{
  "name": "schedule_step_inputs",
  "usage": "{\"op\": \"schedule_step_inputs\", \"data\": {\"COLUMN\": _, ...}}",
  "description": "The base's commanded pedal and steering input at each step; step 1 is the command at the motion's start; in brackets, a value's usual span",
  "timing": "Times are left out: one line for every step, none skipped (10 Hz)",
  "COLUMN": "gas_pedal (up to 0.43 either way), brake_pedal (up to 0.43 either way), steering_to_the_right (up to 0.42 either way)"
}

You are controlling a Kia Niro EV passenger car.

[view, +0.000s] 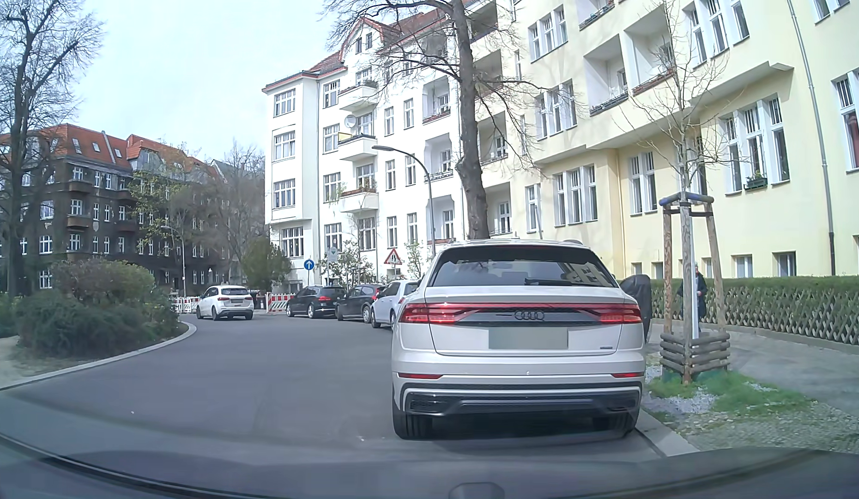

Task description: Follow the waypoints while adhering to traffic rules and regulations

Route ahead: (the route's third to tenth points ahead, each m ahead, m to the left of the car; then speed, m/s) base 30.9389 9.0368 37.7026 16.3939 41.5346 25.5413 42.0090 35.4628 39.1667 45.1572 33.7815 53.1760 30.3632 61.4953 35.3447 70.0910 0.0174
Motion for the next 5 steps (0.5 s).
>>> {"op": "schedule_step_inputs", "data": {"gas_pedal": 0.000, "brake_pedal": 0.043, "steering_to_the_right": -0.829}}
{"op": "schedule_step_inputs", "data": {"gas_pedal": 0.000, "brake_pedal": 0.030, "steering_to_the_right": -0.864}}
{"op": "schedule_step_inputs", "data": {"gas_pedal": 0.000, "brake_pedal": 0.000, "steering_to_the_right": -0.882}}
{"op": "schedule_step_inputs", "data": {"gas_pedal": 0.000, "brake_pedal": 0.000, "steering_to_the_right": -0.889}}
{"op": "schedule_step_inputs", "data": {"gas_pedal": 0.000, "brake_pedal": 0.000, "steering_to_the_right": -0.905}}
